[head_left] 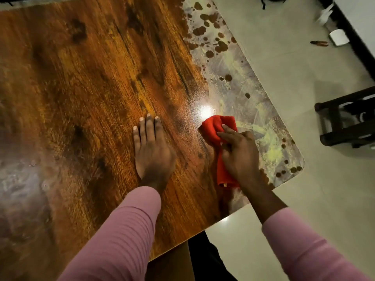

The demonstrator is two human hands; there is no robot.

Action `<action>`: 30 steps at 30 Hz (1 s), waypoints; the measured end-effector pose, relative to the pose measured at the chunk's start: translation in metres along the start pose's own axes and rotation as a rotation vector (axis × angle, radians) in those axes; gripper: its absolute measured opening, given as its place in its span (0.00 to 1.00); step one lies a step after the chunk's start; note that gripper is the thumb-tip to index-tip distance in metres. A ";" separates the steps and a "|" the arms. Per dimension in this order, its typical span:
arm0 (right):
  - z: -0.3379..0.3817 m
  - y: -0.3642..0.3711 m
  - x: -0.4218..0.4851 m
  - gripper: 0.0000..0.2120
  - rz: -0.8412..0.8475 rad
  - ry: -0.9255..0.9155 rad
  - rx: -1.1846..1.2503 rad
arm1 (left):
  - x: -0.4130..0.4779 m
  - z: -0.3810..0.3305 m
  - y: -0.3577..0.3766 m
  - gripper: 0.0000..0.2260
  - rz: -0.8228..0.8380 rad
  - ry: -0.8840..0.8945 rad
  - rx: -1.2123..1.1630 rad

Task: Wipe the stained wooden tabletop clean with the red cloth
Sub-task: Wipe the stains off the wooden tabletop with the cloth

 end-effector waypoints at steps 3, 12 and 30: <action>0.015 0.010 -0.017 0.19 -0.032 0.030 0.030 | 0.000 0.000 0.000 0.32 -0.010 -0.005 0.001; -0.006 -0.014 -0.050 0.19 0.079 -0.134 -0.005 | -0.002 -0.002 0.000 0.30 -0.011 0.005 -0.010; -0.033 -0.031 -0.120 0.22 0.004 0.018 -0.040 | -0.029 -0.063 -0.021 0.29 -0.042 0.021 0.006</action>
Point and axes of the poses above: each hand's wrist, its own x-axis towards the middle knuckle, its own y-axis out of the palm, z = x × y, the point moved 10 cm from there along x, towards the middle knuckle, and after that the axes turned 12 degrees about x, right-handed, at the moved point
